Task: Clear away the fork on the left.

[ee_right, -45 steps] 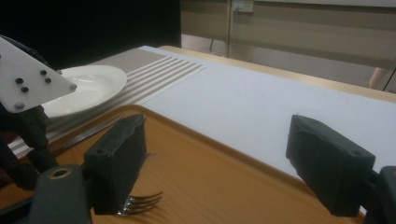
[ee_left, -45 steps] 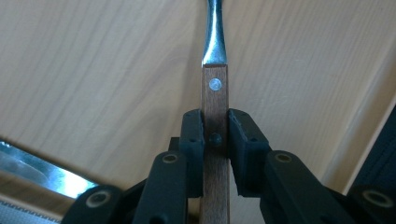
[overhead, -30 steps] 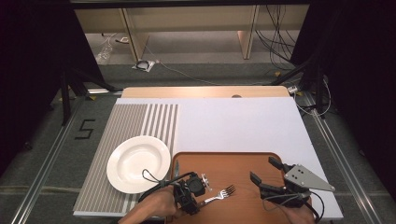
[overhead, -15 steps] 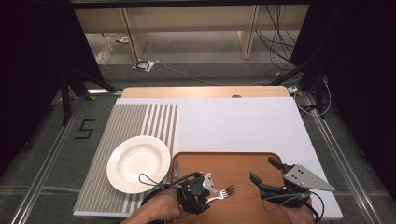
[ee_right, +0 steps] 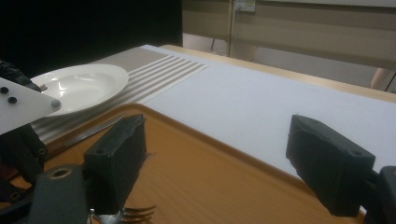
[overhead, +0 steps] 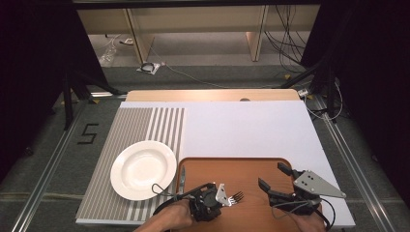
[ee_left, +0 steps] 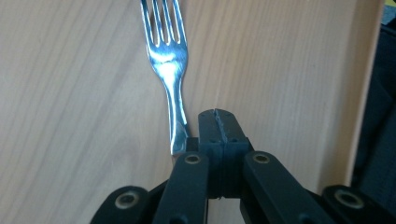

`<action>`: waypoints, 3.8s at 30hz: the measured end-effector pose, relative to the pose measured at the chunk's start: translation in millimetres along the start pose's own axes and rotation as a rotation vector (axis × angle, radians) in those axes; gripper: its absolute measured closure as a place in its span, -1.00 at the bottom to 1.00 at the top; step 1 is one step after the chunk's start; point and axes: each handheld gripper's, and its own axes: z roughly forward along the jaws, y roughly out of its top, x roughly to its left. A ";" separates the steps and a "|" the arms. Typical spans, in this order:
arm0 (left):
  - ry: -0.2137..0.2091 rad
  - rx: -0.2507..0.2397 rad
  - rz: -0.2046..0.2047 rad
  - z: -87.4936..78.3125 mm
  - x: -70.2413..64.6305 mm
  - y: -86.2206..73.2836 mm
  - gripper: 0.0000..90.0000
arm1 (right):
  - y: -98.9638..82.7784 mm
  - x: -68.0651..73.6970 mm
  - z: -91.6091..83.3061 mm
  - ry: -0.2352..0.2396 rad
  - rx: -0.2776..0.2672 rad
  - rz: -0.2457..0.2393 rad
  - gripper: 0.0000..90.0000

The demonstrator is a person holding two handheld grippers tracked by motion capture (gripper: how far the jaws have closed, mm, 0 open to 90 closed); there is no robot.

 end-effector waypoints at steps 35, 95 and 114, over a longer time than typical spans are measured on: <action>0.076 0.049 -0.115 -5.6 35.2 -15.6 0.98 | 0.4 -0.2 -1.1 -0.002 0.001 -0.003 -0.53; 0.148 -0.078 -0.296 -67.2 83.5 -47.4 0.14 | 0.4 0.2 -0.6 -0.002 0.004 0.001 -0.52; 0.246 -0.262 -0.490 -114.3 104.5 -81.3 -0.47 | 0.7 0.4 -0.6 -0.002 0.000 -0.004 -0.52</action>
